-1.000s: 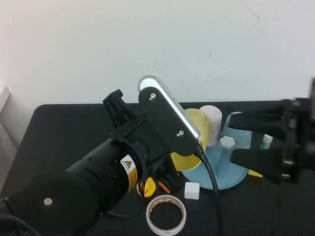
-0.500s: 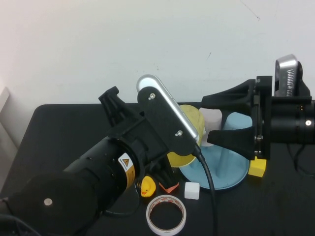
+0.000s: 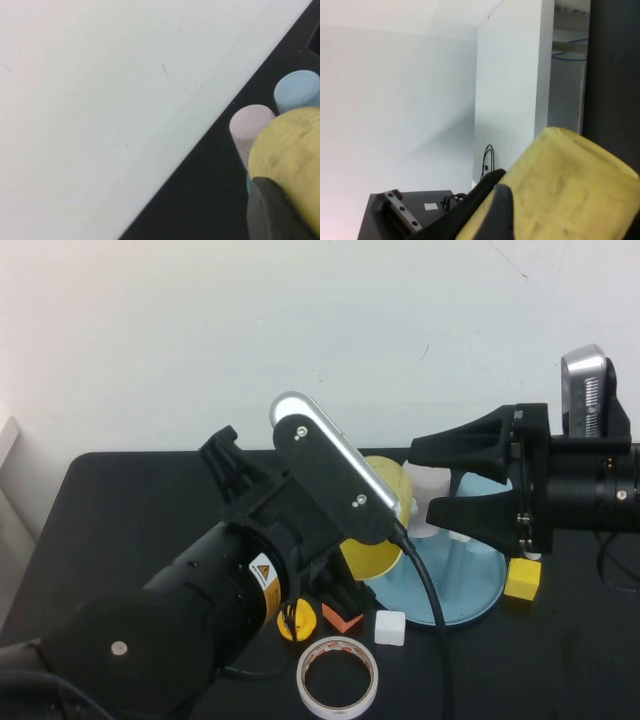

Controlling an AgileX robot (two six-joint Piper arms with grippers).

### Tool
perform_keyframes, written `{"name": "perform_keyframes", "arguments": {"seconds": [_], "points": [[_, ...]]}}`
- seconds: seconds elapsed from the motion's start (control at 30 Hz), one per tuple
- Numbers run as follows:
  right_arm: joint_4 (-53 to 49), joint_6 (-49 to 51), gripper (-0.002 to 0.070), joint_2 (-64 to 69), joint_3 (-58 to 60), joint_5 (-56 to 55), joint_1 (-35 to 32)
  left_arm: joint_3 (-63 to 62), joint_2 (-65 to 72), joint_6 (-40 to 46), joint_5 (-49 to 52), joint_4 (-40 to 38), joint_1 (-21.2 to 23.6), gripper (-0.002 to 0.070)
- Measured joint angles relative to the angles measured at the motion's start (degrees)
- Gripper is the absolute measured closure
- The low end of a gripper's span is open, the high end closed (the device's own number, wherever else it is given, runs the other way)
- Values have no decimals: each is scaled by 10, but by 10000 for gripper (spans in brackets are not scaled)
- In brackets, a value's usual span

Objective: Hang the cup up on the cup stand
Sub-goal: Adjust the cup with two arms

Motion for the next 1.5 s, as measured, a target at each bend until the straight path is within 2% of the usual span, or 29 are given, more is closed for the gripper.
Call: {"name": "perform_keyframes", "arguments": {"seconds": [0.27,0.73,1.0,1.13,1.2,1.33,1.5], "points": [[0,-3,25,0,0,-7,0,0,0,-9,2,0,0,670],[1,-28,24,1,0,-26,0,0,0,-19,63,-6,0,670],[1,-29,24,1,0,-26,0,0,-1,-65,71,-8,0,670],[1,-31,24,1,0,-26,0,0,-15,-58,72,-67,0,669],[1,-32,24,1,0,-26,0,0,-28,-9,71,-147,7,670],[1,-32,24,1,0,-26,0,0,-48,188,27,-342,50,670],[1,-33,24,1,0,-26,0,0,-61,521,-78,-596,81,669]]}}
